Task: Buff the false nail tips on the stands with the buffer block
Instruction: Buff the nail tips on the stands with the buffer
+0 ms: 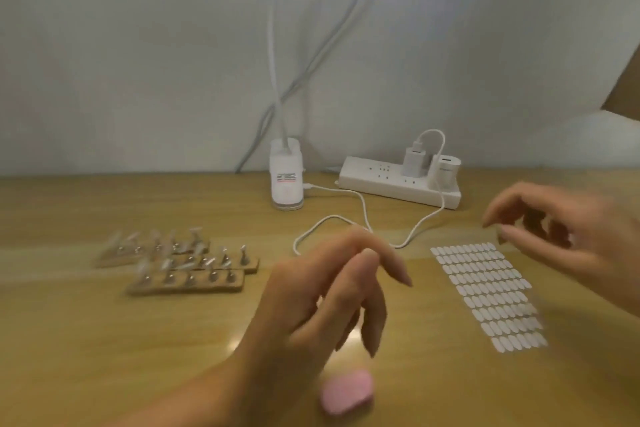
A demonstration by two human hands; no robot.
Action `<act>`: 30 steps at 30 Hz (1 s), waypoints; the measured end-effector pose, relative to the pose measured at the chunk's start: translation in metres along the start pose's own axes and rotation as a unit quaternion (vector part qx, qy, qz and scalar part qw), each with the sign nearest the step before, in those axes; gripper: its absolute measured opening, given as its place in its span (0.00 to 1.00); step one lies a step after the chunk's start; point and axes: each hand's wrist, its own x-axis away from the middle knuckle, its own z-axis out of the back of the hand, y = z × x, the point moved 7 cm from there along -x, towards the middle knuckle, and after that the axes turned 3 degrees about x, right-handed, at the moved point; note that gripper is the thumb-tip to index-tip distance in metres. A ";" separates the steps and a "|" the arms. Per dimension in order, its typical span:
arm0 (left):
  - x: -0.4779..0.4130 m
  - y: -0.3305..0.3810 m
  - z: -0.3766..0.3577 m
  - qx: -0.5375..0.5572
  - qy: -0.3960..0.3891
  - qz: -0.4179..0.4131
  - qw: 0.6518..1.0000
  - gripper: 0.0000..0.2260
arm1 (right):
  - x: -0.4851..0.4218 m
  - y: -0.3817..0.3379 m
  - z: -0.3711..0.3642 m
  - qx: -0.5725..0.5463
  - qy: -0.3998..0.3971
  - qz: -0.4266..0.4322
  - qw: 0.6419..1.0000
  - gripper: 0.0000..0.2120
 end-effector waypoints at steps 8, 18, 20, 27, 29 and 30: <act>0.087 -0.017 0.124 -0.284 0.116 0.078 0.949 0.26 | 0.025 -0.113 -0.143 -0.157 -0.344 0.070 0.923 0.33; 0.114 -0.089 0.186 -0.242 0.097 0.271 0.927 0.28 | 0.005 -0.141 -0.114 -0.189 -0.169 0.051 0.966 0.34; 0.116 -0.082 0.186 -0.227 0.099 0.270 0.931 0.27 | 0.001 -0.141 -0.108 -0.180 -0.159 0.043 0.970 0.31; 0.106 -0.052 0.107 -0.170 -0.063 0.256 0.949 0.23 | -0.009 -0.132 -0.097 -0.311 -0.124 -0.046 0.941 0.27; 0.096 -0.051 0.087 -0.156 -0.089 0.250 0.951 0.18 | -0.015 -0.129 -0.098 -0.367 -0.125 -0.079 0.918 0.29; 0.091 -0.051 0.081 -0.152 -0.094 0.245 0.953 0.16 | -0.015 -0.127 -0.101 -0.406 -0.130 -0.100 0.899 0.30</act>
